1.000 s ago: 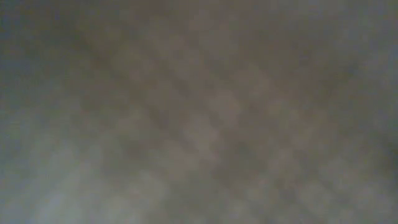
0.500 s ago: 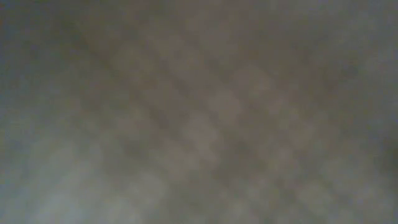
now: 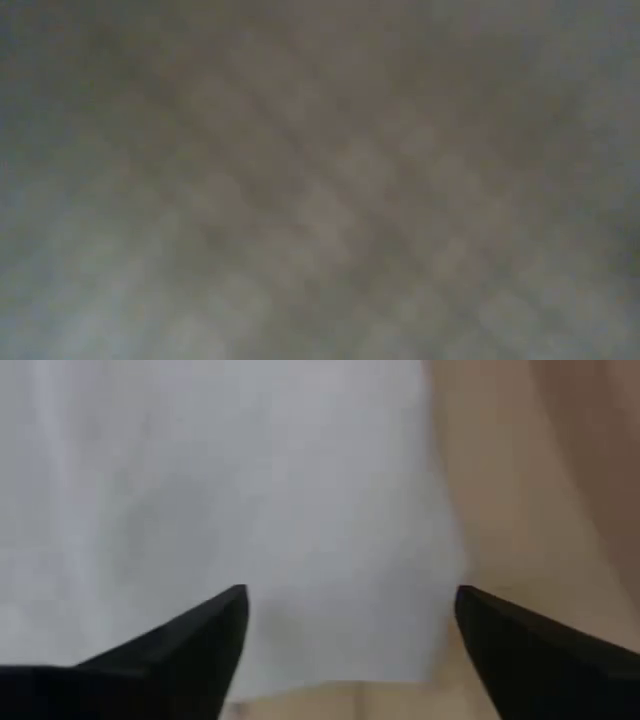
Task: Fold laundry
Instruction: Fold the white polo
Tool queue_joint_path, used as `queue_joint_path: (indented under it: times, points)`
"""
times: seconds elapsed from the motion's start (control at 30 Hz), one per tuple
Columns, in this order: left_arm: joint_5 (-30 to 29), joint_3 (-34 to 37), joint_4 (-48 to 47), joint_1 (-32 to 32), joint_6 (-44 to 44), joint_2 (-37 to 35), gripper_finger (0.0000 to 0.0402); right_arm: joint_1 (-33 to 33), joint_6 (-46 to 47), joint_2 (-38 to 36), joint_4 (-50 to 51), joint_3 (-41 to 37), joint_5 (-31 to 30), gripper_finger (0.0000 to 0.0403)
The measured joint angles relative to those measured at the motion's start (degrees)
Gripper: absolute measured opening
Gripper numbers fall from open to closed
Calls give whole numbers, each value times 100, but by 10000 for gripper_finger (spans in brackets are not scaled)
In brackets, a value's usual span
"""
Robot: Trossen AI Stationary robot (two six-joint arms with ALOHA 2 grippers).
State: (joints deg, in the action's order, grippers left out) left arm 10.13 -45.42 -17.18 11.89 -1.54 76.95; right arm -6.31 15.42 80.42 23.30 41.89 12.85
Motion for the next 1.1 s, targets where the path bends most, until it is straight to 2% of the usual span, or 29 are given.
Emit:
queue_joint_path:
  times: [0.07, 0.13, 0.2, 0.33, 0.43, 0.53, 0.73, 0.83, 0.9, 1.0, 1.1]
  points:
    - [89, 1, -53, 251, 144, 0, 287, -193, -186, -2, 31, 4, -189, 389]
    - [382, 1, -16, 440, 280, 118, 303, -376, -332, -4, 68, 2, -68, 396]
    - [642, 1, -8, 566, 361, 284, 313, -484, -384, 15, 23, 21, -15, 390]
    - [673, 1, 273, 575, 446, 913, 313, -414, -403, 153, 86, 44, -563, 368]
    - [999, 1, 574, 443, 468, 1322, 310, -202, -481, 252, 49, 44, -818, 356]
    - [886, -1, 649, 285, 479, 1584, 306, -20, -322, 338, 27, 44, -1314, 349]
    - [626, -9, 721, 84, 583, 1797, 289, 139, -395, 737, 24, 48, -1327, 347]
    - [525, -8, 740, -80, 746, 1795, 257, 189, -613, 916, -24, 48, -1350, 337]
    - [334, -8, 721, -194, 817, 1795, 220, 209, -666, 996, -109, 52, -1361, 313]
    - [119, -8, 716, -337, 877, 1795, 151, 222, -788, 1032, -172, 57, -1363, 251]
    - [0, -8, 698, -419, 908, 1752, 76, 222, -953, 998, -173, 57, -1367, 169]
